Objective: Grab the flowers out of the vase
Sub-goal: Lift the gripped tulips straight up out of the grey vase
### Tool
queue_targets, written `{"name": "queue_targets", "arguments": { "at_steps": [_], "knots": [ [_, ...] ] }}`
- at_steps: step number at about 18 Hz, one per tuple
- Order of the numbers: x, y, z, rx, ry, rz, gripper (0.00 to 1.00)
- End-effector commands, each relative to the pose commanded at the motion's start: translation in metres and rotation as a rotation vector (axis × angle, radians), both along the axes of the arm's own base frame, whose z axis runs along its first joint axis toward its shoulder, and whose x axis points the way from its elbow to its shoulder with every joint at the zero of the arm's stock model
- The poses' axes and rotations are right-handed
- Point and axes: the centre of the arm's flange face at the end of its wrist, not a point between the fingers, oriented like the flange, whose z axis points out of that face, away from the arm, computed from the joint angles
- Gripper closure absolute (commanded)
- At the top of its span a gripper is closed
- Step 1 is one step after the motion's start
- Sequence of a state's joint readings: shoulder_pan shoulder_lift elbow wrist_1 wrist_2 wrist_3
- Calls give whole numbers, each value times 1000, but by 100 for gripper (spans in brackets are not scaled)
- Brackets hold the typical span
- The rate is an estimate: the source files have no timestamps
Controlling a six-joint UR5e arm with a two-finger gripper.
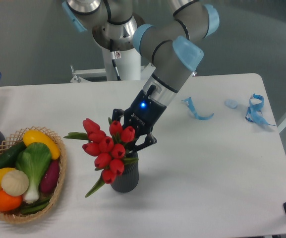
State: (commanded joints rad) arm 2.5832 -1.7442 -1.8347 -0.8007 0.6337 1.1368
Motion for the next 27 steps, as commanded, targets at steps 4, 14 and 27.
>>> {"name": "queue_targets", "arguments": {
  "at_steps": [4, 14, 27],
  "knots": [
    [-5, -5, 19, 35, -52, 40, 64],
    [-29, -15, 84, 110, -128, 136, 64],
    [-57, -46, 131, 158, -169, 243, 64]
  ]
}}
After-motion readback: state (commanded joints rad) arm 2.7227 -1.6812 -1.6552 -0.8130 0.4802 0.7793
